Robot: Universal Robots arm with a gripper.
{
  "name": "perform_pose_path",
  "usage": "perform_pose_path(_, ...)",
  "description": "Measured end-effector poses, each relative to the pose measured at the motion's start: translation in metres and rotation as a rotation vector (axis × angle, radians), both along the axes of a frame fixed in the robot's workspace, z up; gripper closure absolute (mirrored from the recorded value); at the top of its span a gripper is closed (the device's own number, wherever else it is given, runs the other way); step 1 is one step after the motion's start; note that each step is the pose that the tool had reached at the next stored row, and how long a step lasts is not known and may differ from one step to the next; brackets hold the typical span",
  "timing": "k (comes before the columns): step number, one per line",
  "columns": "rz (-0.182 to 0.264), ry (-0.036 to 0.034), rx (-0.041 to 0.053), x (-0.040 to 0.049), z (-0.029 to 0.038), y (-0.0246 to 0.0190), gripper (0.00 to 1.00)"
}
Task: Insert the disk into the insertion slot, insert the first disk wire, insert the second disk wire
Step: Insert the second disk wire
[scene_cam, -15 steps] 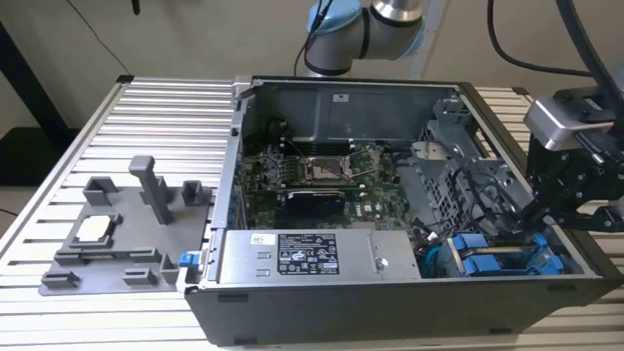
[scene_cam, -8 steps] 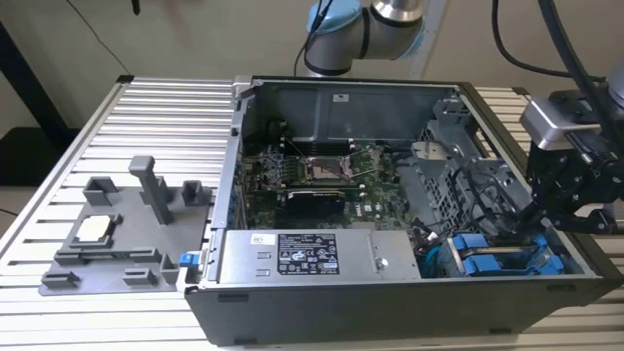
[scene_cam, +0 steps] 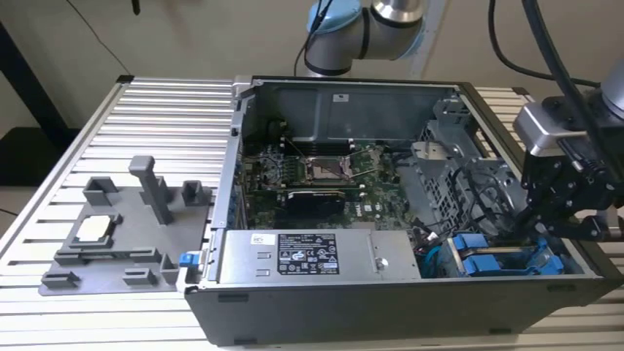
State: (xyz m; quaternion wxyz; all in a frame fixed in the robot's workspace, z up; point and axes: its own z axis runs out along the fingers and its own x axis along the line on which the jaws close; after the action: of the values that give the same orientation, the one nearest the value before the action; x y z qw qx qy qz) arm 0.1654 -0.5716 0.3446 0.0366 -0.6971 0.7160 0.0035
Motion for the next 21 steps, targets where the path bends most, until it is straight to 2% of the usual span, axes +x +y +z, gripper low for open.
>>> perform_pose_path(4,0.001,0.0,0.0037,-0.0001,-0.002,-0.0004,0.81)
perform_pose_path(12,0.053,-0.0005,0.0076,-0.0001,-0.0037,-0.0005,0.81)
perform_pose_path(21,0.057,-0.002,0.0085,-0.0001,-0.0085,-0.001,0.81)
